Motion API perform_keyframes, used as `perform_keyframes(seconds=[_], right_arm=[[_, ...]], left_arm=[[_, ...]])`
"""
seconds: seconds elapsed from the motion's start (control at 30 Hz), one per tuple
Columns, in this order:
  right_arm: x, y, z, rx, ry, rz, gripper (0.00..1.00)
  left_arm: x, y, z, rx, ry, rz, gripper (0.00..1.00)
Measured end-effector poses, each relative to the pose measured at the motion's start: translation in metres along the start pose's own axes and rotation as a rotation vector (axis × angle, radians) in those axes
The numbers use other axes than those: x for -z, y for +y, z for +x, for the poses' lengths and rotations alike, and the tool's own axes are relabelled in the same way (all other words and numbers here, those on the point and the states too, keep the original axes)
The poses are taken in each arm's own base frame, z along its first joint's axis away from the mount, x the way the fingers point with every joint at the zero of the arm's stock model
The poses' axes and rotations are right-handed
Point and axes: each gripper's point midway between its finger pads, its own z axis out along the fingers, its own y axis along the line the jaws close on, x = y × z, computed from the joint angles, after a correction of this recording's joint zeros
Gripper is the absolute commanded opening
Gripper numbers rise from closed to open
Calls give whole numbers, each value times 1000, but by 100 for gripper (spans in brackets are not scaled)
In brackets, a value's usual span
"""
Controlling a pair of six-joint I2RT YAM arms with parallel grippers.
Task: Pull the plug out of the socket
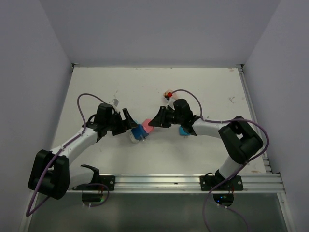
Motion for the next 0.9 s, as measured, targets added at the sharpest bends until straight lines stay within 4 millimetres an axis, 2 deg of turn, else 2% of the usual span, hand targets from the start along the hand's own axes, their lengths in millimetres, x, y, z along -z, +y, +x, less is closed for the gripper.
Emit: perform_keyframes(seconds=[0.1, 0.37, 0.7, 0.9], right_arm=[[0, 6, -1, -5, -3, -26, 0], [4, 6, 0, 18, 5, -15, 0], [13, 6, 0, 75, 10, 28, 0], [17, 8, -1, 123, 4, 55, 0]], left_arm=[[0, 0, 0, -38, 2, 6, 89], [2, -5, -7, -101, -11, 20, 89], [-15, -14, 10, -43, 50, 3, 82], [-21, -28, 10, -11, 54, 2, 82]])
